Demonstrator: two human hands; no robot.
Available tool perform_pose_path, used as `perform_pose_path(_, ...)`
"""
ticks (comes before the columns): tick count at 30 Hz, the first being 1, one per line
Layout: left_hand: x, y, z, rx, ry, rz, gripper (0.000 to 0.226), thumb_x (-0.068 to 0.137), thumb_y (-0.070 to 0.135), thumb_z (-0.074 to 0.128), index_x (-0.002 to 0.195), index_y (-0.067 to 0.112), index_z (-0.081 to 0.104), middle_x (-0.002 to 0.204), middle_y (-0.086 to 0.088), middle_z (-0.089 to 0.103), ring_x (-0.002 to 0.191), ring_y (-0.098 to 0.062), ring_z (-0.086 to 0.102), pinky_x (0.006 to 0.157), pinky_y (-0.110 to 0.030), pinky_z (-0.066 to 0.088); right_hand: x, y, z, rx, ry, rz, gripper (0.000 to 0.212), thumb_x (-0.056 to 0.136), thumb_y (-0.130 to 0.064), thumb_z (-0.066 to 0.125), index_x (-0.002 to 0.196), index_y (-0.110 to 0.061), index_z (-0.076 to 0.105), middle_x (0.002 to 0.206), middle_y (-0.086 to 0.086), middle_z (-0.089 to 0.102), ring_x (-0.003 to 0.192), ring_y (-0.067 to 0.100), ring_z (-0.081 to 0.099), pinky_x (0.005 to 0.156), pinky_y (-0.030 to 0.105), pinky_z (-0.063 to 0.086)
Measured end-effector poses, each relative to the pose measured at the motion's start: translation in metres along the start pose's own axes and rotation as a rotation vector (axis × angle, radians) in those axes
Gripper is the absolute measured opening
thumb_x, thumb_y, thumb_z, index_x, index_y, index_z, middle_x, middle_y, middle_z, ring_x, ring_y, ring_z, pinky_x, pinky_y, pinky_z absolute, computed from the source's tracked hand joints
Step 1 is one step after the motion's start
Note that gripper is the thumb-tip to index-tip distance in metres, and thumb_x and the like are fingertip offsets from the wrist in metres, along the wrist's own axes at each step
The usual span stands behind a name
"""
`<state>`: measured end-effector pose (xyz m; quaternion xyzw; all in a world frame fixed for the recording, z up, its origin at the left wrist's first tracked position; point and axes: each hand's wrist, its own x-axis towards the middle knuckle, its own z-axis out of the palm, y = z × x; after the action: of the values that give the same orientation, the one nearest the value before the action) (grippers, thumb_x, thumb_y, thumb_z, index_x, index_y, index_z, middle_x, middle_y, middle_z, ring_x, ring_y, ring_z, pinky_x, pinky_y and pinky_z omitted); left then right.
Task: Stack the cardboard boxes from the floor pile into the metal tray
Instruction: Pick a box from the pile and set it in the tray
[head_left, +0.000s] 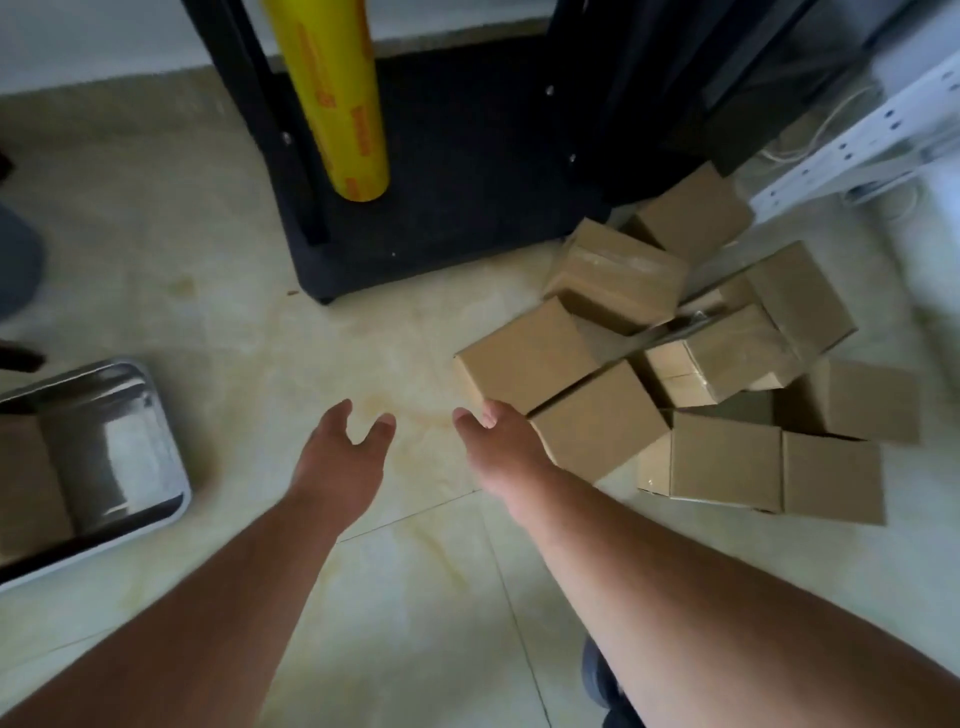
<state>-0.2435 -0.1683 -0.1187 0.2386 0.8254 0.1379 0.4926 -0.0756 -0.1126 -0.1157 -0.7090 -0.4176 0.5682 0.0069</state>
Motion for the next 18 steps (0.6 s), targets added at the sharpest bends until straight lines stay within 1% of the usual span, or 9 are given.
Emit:
perform_pose_path(3, -0.008, 0.032, 0.046, 0.037, -0.042, 0.026, 0.075, 0.1, 0.057, 0.055, 0.162, 0.023, 0.033, 0.164, -0.01, 0.042, 0.149, -0.03, 0.042, 0.119, -0.044, 0.034, 0.008, 0.021, -0.05, 0.024, 0.041, 0.034, 0.069, 0.102, -0.048, 0.05, 0.16, -0.015, 0.033, 0.164, 0.006, 0.038, 0.149, 0.025, 0.039, 0.12, 0.039, 0.034)
perform_pose_path(7, -0.017, 0.067, 0.103, 0.06, -0.118, 0.055, 0.075, 0.099, 0.057, 0.057, 0.162, 0.025, 0.033, 0.165, -0.009, 0.041, 0.149, -0.029, 0.043, 0.118, -0.043, 0.036, 0.017, 0.048, -0.108, 0.043, 0.098, 0.078, 0.066, 0.104, -0.047, 0.049, 0.16, -0.015, 0.034, 0.162, 0.007, 0.041, 0.146, 0.027, 0.043, 0.114, 0.034, 0.036)
perform_pose_path(14, -0.024, 0.116, 0.187, 0.116, -0.204, 0.098, 0.074, 0.099, 0.055, 0.057, 0.162, 0.025, 0.032, 0.163, -0.012, 0.043, 0.146, -0.033, 0.046, 0.113, -0.041, 0.039, 0.033, 0.093, -0.192, 0.107, 0.171, 0.149, 0.066, 0.104, -0.047, 0.05, 0.159, -0.013, 0.036, 0.162, 0.007, 0.042, 0.145, 0.024, 0.044, 0.115, 0.032, 0.034)
perform_pose_path(18, -0.033, 0.137, 0.232, 0.152, -0.23, 0.129, 0.073, 0.101, 0.051, 0.058, 0.162, 0.021, 0.032, 0.164, -0.012, 0.042, 0.146, -0.034, 0.046, 0.112, -0.04, 0.04, 0.037, 0.126, -0.231, 0.122, 0.218, 0.198, 0.065, 0.104, -0.048, 0.049, 0.158, -0.013, 0.038, 0.16, 0.007, 0.044, 0.144, 0.025, 0.045, 0.114, 0.033, 0.035)
